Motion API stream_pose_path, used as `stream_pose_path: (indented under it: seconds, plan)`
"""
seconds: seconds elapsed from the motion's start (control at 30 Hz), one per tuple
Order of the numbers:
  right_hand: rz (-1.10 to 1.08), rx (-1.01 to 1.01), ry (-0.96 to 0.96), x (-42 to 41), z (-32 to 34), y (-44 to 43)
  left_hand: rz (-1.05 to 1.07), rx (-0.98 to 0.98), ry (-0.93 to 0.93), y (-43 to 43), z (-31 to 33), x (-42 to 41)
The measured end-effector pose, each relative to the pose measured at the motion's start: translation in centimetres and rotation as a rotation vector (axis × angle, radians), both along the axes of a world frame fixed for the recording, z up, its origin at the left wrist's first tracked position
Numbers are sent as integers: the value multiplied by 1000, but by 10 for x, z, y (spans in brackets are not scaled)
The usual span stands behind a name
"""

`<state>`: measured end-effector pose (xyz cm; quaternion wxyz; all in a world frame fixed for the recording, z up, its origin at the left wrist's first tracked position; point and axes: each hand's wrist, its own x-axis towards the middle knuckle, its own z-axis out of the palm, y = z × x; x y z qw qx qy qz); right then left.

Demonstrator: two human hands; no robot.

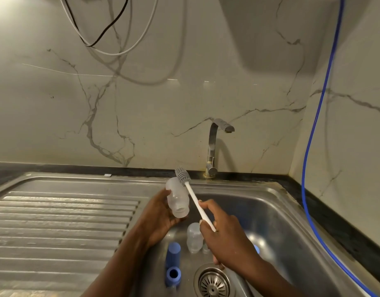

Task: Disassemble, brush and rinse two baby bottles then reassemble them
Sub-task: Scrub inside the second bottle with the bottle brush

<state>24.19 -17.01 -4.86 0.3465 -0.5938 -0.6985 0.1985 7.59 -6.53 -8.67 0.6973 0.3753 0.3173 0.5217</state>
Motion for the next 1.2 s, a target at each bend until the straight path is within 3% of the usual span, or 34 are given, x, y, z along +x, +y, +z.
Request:
stream_pose_path:
  seconds: [0.13,0.27,0.57,0.77,1.0,1.2]
  plan:
    - [32,9,-44,-4,-2,-4,69,39,81,4,-3,-3]
    - [81,-2,-100,-9,-6,-17,168,80,-163,13,-2,-25]
    - [105,38,-141,-20,-6,-28,383,3,-302,15,-2,-27]
    - [110,12,-130,-22,-3,-24,241,40,-320,10,1,-27]
    - [19,-42,-24,1,7,-10,-112,47,-122,-3,5,-8]
    - [41,-87,90,4,12,-11,-73,5,-18,-4,6,-5]
